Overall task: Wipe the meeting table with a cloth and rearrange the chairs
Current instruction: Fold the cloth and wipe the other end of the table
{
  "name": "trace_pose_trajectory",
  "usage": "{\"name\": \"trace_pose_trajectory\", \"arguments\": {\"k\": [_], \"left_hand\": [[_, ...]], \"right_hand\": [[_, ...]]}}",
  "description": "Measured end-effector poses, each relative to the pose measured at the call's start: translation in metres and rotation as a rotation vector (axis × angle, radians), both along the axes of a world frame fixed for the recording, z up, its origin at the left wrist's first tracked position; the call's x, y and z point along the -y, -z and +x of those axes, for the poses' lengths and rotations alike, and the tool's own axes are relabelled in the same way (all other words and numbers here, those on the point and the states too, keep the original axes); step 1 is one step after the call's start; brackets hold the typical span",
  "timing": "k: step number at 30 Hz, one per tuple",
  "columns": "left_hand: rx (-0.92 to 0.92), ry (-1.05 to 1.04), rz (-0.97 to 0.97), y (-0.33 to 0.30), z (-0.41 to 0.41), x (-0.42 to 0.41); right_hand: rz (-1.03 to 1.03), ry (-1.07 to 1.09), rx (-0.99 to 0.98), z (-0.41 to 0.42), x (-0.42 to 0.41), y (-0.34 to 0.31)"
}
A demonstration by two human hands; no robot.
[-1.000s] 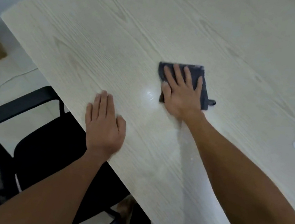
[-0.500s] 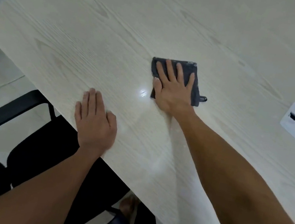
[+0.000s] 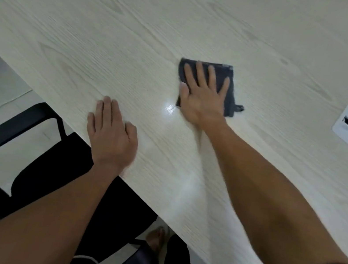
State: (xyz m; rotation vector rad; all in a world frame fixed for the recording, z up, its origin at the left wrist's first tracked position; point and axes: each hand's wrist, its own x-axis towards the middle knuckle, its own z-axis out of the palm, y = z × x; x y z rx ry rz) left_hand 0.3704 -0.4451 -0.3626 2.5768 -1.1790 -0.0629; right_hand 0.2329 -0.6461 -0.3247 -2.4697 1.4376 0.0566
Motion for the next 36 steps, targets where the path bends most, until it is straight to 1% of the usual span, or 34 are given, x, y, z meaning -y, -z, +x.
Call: {"name": "trace_pose_trajectory", "arguments": {"k": [1, 3, 5, 7, 9, 11, 14, 15, 16, 17, 19, 21, 23, 24, 26, 28, 29, 31, 33, 34, 36], "left_hand": [[0.012, -0.005, -0.007, 0.001, -0.001, 0.000], [0.035, -0.002, -0.019, 0.001, 0.001, 0.000], [0.053, 0.038, -0.030, -0.001, 0.001, -0.003], [0.101, 0.113, -0.037, -0.005, -0.003, -0.006], [0.109, 0.176, -0.041, -0.013, -0.010, -0.008], [0.073, 0.221, -0.024, -0.019, -0.025, -0.009], [0.064, 0.281, 0.000, -0.021, -0.055, -0.009], [0.061, 0.289, 0.001, -0.019, -0.065, -0.009], [0.055, 0.288, 0.005, -0.017, -0.074, -0.009], [0.046, 0.285, 0.013, -0.016, -0.083, -0.009], [0.031, 0.283, 0.029, -0.015, -0.098, -0.011], [0.030, 0.281, 0.039, -0.011, -0.107, -0.013], [0.020, 0.296, 0.050, -0.005, -0.113, -0.016], [0.011, 0.291, 0.051, -0.005, -0.112, -0.018], [0.004, 0.284, 0.030, -0.004, -0.114, -0.017], [0.011, 0.273, 0.008, -0.003, -0.114, -0.016], [0.015, 0.270, 0.005, -0.003, -0.114, -0.017], [0.029, 0.272, -0.003, -0.002, -0.113, -0.019], [0.034, 0.280, -0.022, -0.003, -0.112, -0.019], [0.028, 0.280, -0.028, -0.003, -0.113, -0.019], [0.017, 0.295, -0.034, -0.008, -0.120, -0.020]], "right_hand": [[0.005, -0.022, 0.009, 0.018, -0.006, 0.002], [0.000, -0.176, 0.029, 0.035, -0.039, 0.005], [-0.028, -0.361, 0.038, 0.008, -0.083, 0.006], [-0.045, -0.450, 0.018, -0.044, -0.110, 0.008], [-0.043, -0.416, -0.013, -0.093, -0.103, 0.005], [-0.055, -0.257, -0.044, -0.112, -0.069, 0.001], [0.001, 0.033, 0.000, -0.064, -0.031, -0.001], [0.010, 0.056, 0.015, -0.044, -0.035, -0.001], [0.007, 0.022, 0.020, -0.032, -0.045, 0.000], [-0.003, -0.060, 0.027, -0.030, -0.062, 0.001], [-0.030, -0.234, 0.036, -0.064, -0.097, 0.005], [-0.038, -0.282, 0.029, -0.117, -0.114, 0.003], [-0.046, -0.176, -0.004, -0.159, -0.098, 0.004], [-0.042, -0.100, -0.012, -0.164, -0.082, 0.002], [-0.027, 0.075, -0.005, -0.152, -0.045, 0.003], [-0.021, 0.174, 0.008, -0.117, -0.034, 0.004], [-0.026, 0.162, 0.013, -0.102, -0.041, 0.004], [-0.040, -0.001, 0.035, -0.094, -0.079, 0.006], [-0.062, -0.188, 0.035, -0.125, -0.124, 0.006], [-0.061, -0.240, 0.021, -0.149, -0.140, 0.006], [-0.042, -0.238, -0.013, -0.198, -0.143, 0.002]]}}
